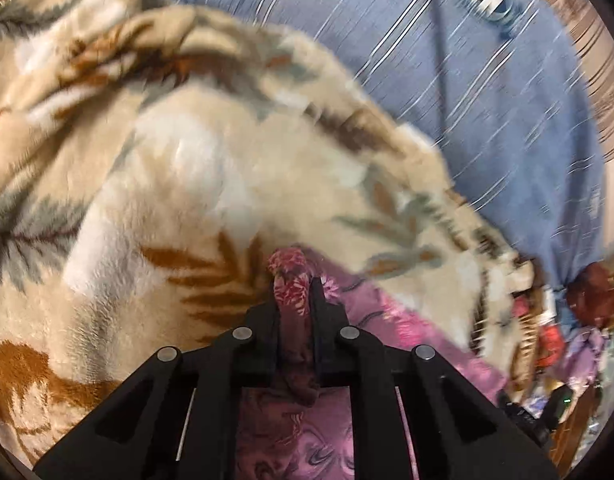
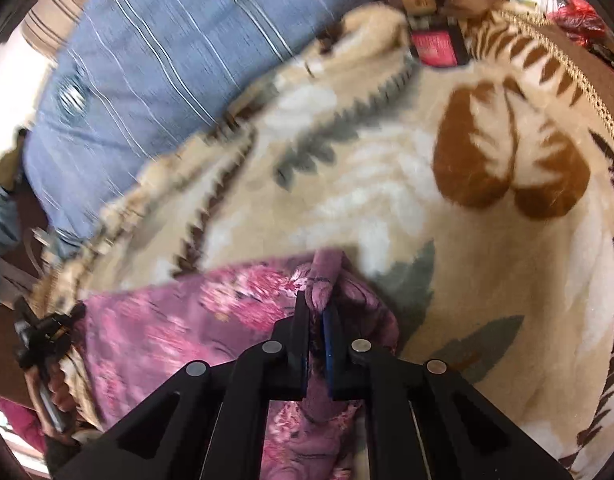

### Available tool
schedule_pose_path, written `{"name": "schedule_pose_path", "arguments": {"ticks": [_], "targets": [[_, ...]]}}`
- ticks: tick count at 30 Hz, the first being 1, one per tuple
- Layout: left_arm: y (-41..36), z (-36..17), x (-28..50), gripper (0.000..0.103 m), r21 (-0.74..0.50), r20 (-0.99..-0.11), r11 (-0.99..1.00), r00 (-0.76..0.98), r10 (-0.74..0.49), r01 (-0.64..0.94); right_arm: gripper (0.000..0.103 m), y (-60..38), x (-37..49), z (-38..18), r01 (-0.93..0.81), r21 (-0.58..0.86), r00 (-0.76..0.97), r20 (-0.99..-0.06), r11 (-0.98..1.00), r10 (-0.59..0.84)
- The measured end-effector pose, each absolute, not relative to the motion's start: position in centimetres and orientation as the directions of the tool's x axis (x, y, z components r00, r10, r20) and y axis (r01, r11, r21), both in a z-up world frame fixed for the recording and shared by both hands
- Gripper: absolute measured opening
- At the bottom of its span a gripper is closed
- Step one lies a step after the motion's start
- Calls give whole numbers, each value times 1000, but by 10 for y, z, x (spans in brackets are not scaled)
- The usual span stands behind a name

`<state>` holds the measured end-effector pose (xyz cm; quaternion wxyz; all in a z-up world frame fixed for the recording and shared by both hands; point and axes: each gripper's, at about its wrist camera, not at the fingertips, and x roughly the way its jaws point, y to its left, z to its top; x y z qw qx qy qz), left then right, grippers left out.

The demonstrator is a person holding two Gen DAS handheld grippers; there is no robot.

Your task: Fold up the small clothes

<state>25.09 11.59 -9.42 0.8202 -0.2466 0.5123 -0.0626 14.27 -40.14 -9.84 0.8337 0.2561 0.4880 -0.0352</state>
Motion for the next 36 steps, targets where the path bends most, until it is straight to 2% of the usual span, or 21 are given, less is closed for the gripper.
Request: {"name": "schedule_pose_path", "arguments": {"ticks": [2,4,6,7,8,9,10,11,12,15,18,22,26,29,32,34,36], "targets": [[120,-94,250,15,-483,-804,861,470,-365,-158,8,-400,144,-97,303,382,523,-833,873,183],[124,-92,244,26,-467,-812,866,472,-342,-177,12,-403,141,-96,305,405,536,-821,862,197],[131,-78,225,28,-459,-806,870,498,-322,-180,26,-407,133,-94,315,436,543,-811,843,217],[131,-71,215,31,-455,-795,874,518,-314,-169,29,-408,128,-92,319,451,546,-806,833,227],[131,-59,196,38,-436,-778,886,559,-285,-155,35,-410,120,-86,318,480,554,-794,817,251],[129,-52,182,49,-413,-770,898,584,-256,-151,44,-411,109,-77,304,509,572,-773,805,273],[125,-45,163,54,-399,-757,906,608,-240,-139,53,-409,99,-70,288,532,593,-752,796,288],[117,-41,141,55,-403,-743,909,618,-257,-106,71,-406,86,-64,269,563,620,-722,782,307],[110,-41,129,55,-407,-742,910,610,-278,-81,79,-403,76,-62,257,586,639,-700,769,320],[61,-45,74,55,-420,-728,906,577,-369,49,79,-389,49,-77,258,617,646,-682,743,342],[4,-44,37,55,-363,-728,908,544,-417,210,72,-385,45,-86,307,594,615,-720,743,321],[-72,-38,18,55,-299,-740,839,444,-505,455,72,-388,30,-58,274,604,647,-691,748,321],[-140,-43,7,55,-306,-776,762,314,-547,571,72,-398,7,-48,255,607,670,-672,753,315],[-190,-55,-6,55,-255,-819,741,267,-507,622,72,-419,1,-55,293,623,675,-672,726,305],[-227,-71,-18,55,-254,-837,695,208,-507,673,72,-435,-4,-60,296,649,700,-646,701,304],[-243,-86,-20,55,-262,-850,684,172,-497,681,72,-443,-10,-66,292,668,717,-627,685,305],[-258,-105,-17,55,-225,-886,734,180,-428,641,72,-451,-13,-75,297,709,729,-601,639,327]]}}
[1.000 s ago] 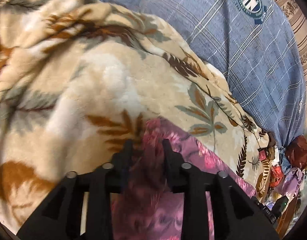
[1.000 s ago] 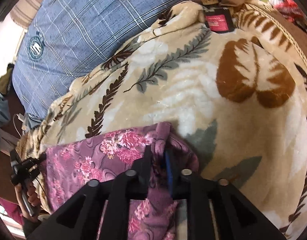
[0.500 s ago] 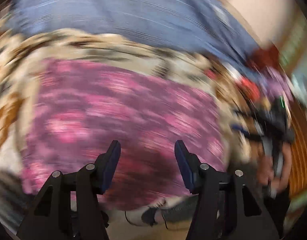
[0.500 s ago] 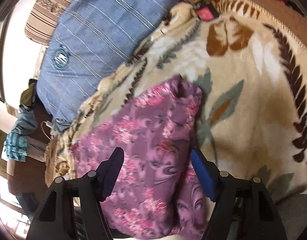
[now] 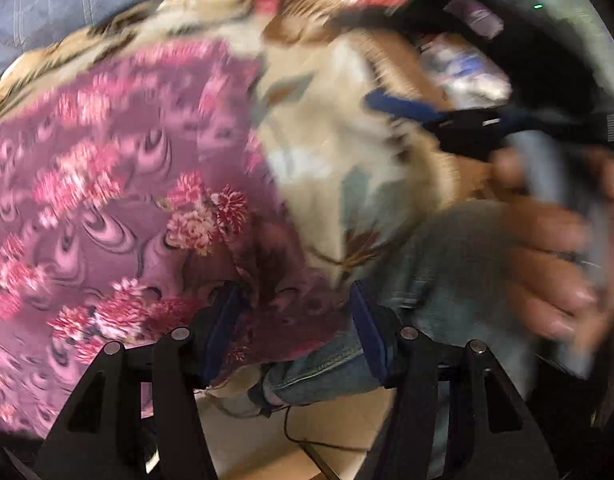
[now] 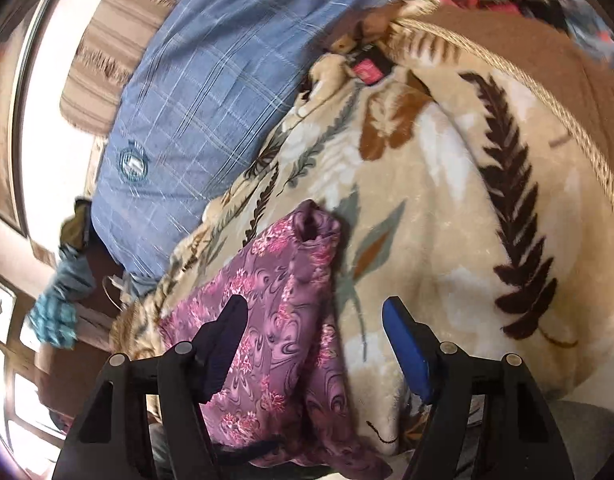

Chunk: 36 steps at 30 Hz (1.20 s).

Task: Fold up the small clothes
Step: 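Fold the shirt edge with the left gripper toward the right gripper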

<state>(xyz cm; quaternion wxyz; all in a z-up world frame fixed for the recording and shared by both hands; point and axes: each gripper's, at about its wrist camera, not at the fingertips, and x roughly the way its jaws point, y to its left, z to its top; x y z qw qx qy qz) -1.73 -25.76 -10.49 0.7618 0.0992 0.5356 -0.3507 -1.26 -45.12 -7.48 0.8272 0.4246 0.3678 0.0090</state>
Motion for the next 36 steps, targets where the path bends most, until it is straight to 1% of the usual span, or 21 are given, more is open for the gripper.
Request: {"name": "schedule_pose_path", "arguments": {"ticks": [2,4,7,8,9,10,11,12,13,15,17,18,20,24,25,28,31,34,36], "targets": [[-263,-114,-18,55,-216,-895,766,191,-404,605,72,-456,-12,-80,280,746,738,-570,604,362],[-267,-118,-22,57,-186,-896,787,227,-381,589,72,-458,-11,-80,276,747,740,-567,605,362],[-276,-123,-32,56,-84,-896,792,302,-325,604,72,-463,-13,-81,279,752,747,-561,597,358],[-279,-125,-34,53,-44,-894,794,331,-302,607,72,-463,-12,-83,276,760,744,-557,589,369],[-280,-126,-36,39,9,-890,796,368,-270,606,72,-463,-12,-85,275,764,743,-554,583,376],[-281,-127,-36,34,38,-884,796,391,-255,605,72,-463,-12,-85,271,767,741,-552,581,383],[-278,-127,-36,27,40,-881,796,397,-257,603,72,-463,-11,-86,268,768,739,-551,582,387],[-273,-126,-35,18,31,-879,798,396,-265,602,72,-462,-10,-85,263,767,738,-551,585,390],[-265,-123,-31,13,-8,-882,802,373,-288,598,72,-462,-10,-85,259,766,736,-551,589,394],[-249,-118,-20,9,-148,-879,804,296,-374,576,72,-460,-10,-84,251,763,735,-551,595,396],[-226,-113,-7,8,-336,-846,786,201,-494,519,72,-459,-10,-84,246,760,732,-552,601,399],[-218,-113,-3,8,-393,-830,777,175,-530,491,72,-459,-10,-84,244,760,730,-553,603,401],[-207,-114,3,7,-464,-809,765,140,-571,446,72,-458,-8,-84,239,759,727,-553,606,406],[-200,-111,1,7,-498,-789,755,137,-598,426,72,-450,3,-84,227,762,693,-564,607,449],[-200,-110,0,7,-499,-787,753,140,-600,429,72,-448,10,-84,239,767,668,-575,596,472],[-200,-106,-5,7,-494,-786,753,147,-601,436,72,-449,33,-81,322,761,622,-619,563,480],[-198,-105,-2,7,-517,-773,745,144,-618,421,71,-444,62,-76,292,744,601,-631,601,490],[-194,-104,-4,7,-523,-768,741,144,-624,421,64,-436,81,-91,253,730,594,-635,634,494],[-193,-103,-7,7,-518,-767,736,145,-625,435,57,-433,83,-113,293,726,558,-658,622,505]]}}
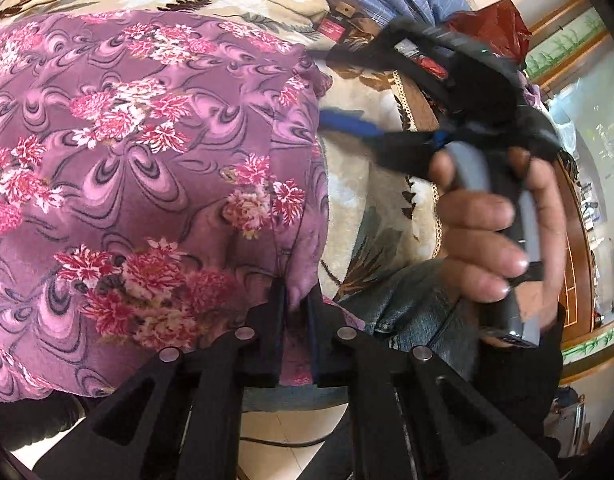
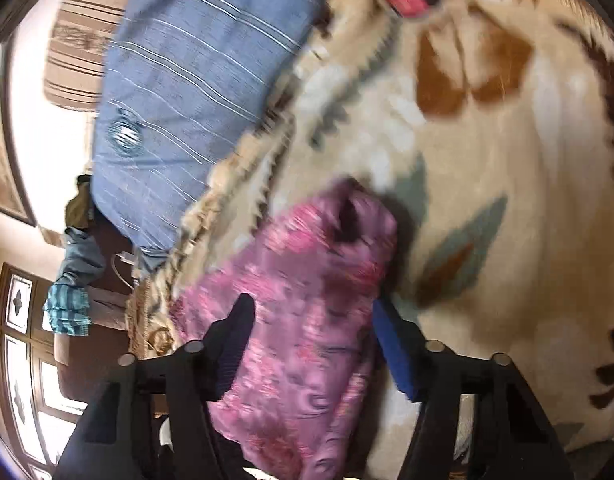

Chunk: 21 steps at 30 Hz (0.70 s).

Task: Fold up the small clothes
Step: 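Fold the shirt edge with the left gripper toward the right gripper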

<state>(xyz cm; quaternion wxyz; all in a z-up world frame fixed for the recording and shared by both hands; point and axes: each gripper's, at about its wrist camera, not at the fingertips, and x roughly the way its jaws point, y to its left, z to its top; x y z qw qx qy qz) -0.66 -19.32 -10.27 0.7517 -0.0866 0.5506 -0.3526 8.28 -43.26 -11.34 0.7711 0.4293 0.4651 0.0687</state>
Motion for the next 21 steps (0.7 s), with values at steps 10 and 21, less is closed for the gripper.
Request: {"name": "schedule_pose_path", "arguments": {"ticks": [10,21], "targets": [[-181,-96,-2,7,-568,-726,701,138,-673,432,12,-427,88,-127,279,721,550,-661,634,510],[-144,-79,-8,7,-615,-669,656,151,-728,438,11,-397,82,-80,97,718,633,-579,689,514]]}}
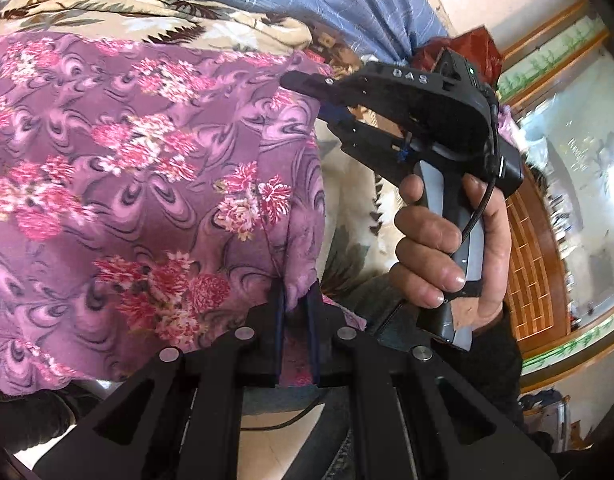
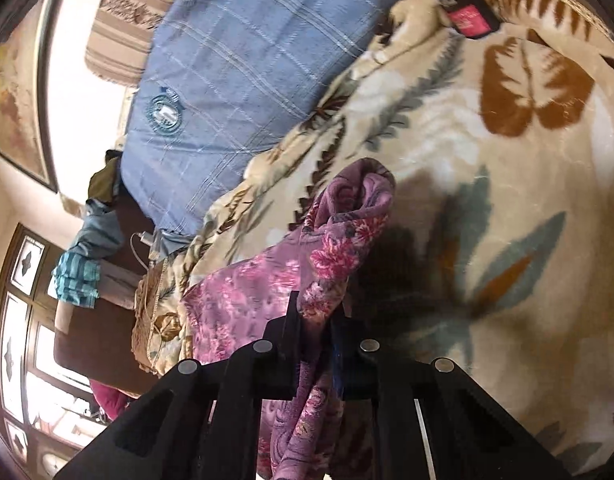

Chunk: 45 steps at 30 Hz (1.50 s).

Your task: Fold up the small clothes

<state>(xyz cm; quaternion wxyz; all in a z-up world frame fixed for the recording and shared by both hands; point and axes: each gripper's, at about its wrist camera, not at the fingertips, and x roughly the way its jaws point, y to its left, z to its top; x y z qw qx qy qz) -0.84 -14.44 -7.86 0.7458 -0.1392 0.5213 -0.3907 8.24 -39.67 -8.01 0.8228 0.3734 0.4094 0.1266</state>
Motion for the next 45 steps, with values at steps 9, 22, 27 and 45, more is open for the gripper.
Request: {"name": "schedule_pose_path", "arguments": {"ticks": [9,22,27,45], "targets": [[-48,-40,-8,7,-709,-540,594,248,-804,380,11,-300,97,-11,-41,640,599,-599,768,531],[123,-44,13,7,-783,-454,591,473,-755,192,10,-85,185,-13,-224,537,397,-712,813,579],[164,-87,32,7,-781,-520,621,492,-698,57,10,-42,212,-46,-201,500,345,-769,842,539],[177,-92,38,46,-647,-631,760,606,-483,-68,27,-14,235,-96,-160,523,277,-791,837,546]]}}
